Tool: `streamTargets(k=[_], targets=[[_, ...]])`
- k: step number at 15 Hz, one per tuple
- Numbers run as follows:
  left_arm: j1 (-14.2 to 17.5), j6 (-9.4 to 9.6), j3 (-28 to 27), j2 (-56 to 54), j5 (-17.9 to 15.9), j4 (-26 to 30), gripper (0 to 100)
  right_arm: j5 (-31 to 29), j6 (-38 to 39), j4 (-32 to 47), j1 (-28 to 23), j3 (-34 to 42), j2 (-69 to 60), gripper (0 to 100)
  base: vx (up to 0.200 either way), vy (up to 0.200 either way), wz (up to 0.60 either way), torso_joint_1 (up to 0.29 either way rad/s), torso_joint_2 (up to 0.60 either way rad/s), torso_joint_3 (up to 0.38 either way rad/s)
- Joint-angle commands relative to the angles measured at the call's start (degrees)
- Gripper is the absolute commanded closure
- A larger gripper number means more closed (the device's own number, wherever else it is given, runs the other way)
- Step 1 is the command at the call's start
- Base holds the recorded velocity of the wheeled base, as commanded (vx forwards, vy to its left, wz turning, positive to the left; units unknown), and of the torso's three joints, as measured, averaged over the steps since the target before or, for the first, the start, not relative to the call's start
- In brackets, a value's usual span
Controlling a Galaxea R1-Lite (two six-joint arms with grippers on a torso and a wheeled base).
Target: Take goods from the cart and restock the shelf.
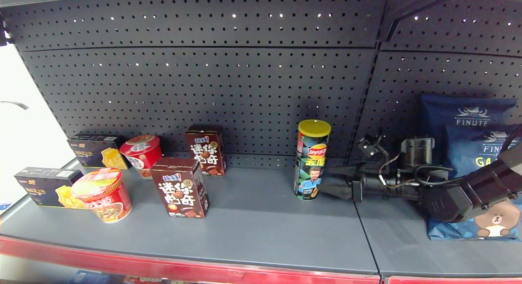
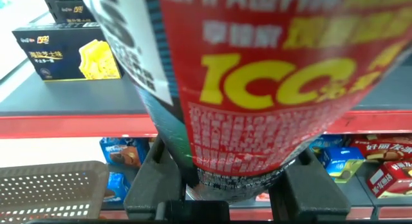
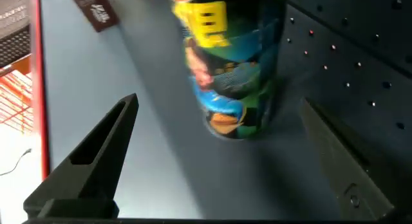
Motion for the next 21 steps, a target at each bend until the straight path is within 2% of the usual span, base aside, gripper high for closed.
streamTargets(k=[1,12,15,19,20,21], targets=[[0.0,-0.01,0.32,0.01,-0.01,0.02,100,0.0,0.1,-0.02,-0.28,-1.16,1.6,0,0.0,0.0,0.0,0.0,0.0,0.0],[0.08,-0.01,1.37,-0.08,0.08,-0.07,100,-0.17,1.42,-0.11,2.8,-7.92,8.02,0,0.0,0.0,0.0,0.0,0.0,0.0],[0.08,-0.01,1.37,-0.08,0.26,-0.07,100,-3.42,2.56,-0.2,3.33,-9.86,9.95,0,0.0,0.0,0.0,0.0,0.0,0.0],[0.08,-0.01,1.81,-0.08,0.26,-0.07,100,-4.13,4.93,-1.96,3.86,-11.09,11.27,0,0.0,0.0,0.0,0.0,0.0,0.0],[0.08,-0.01,2.25,-0.16,0.26,-0.16,100,-4.04,4.93,-2.48,3.86,-11.09,11.18,100,0.0,0.0,0.0,0.0,0.0,0.0],[0.08,0.07,2.34,-0.16,0.26,-0.16,100,-4.22,5.02,-2.48,3.94,-11.09,10.92,100,0.0,0.0,0.0,0.0,0.0,0.0]])
